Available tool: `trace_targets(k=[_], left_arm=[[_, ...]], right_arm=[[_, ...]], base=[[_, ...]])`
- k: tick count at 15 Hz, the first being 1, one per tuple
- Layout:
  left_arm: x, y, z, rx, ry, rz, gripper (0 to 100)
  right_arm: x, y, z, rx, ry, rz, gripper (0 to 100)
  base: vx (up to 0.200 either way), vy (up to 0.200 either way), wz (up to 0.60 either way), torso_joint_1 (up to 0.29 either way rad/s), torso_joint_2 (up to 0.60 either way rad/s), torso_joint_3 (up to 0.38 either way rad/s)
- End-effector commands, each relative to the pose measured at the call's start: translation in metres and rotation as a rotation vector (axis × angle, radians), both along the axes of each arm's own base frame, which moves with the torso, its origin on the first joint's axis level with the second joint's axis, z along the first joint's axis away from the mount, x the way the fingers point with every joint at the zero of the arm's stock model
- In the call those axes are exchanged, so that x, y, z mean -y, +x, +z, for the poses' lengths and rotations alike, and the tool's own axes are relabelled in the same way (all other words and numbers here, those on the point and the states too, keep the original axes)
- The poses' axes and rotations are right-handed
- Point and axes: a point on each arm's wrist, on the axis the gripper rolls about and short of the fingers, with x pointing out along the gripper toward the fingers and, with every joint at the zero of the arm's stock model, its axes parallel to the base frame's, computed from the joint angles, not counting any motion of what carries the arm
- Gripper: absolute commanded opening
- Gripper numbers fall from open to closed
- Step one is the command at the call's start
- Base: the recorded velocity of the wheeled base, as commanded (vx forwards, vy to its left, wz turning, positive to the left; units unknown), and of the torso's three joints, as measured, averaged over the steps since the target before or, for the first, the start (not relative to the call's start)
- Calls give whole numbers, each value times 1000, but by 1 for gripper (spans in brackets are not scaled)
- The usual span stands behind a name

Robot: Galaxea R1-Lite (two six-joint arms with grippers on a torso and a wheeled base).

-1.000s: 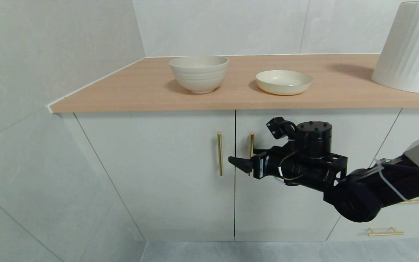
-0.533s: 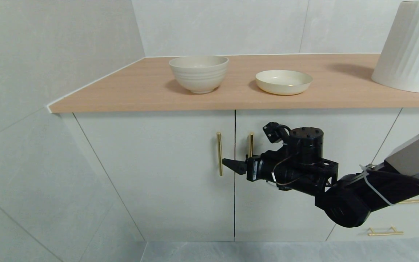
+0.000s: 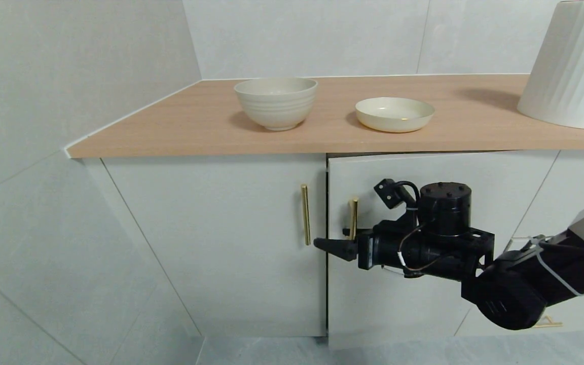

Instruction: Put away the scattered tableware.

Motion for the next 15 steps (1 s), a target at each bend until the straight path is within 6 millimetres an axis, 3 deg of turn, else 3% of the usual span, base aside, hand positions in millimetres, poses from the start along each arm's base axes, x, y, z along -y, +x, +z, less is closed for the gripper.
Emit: trace_targets(k=[1, 13, 15], left_arm=[[0, 0, 0, 0, 0, 1, 100], [0, 0, 2, 15, 12, 12, 100], [2, -12, 43, 132, 21, -87, 100]], right_arm=[[13, -20, 12, 0, 13, 51, 100], [55, -106, 13, -69, 3, 259, 100], [57, -113, 9, -80, -8, 271, 100]], base=[[0, 0, 0, 0, 0, 0], [0, 0, 0, 0, 0, 0], [0, 0, 0, 0, 0, 0]])
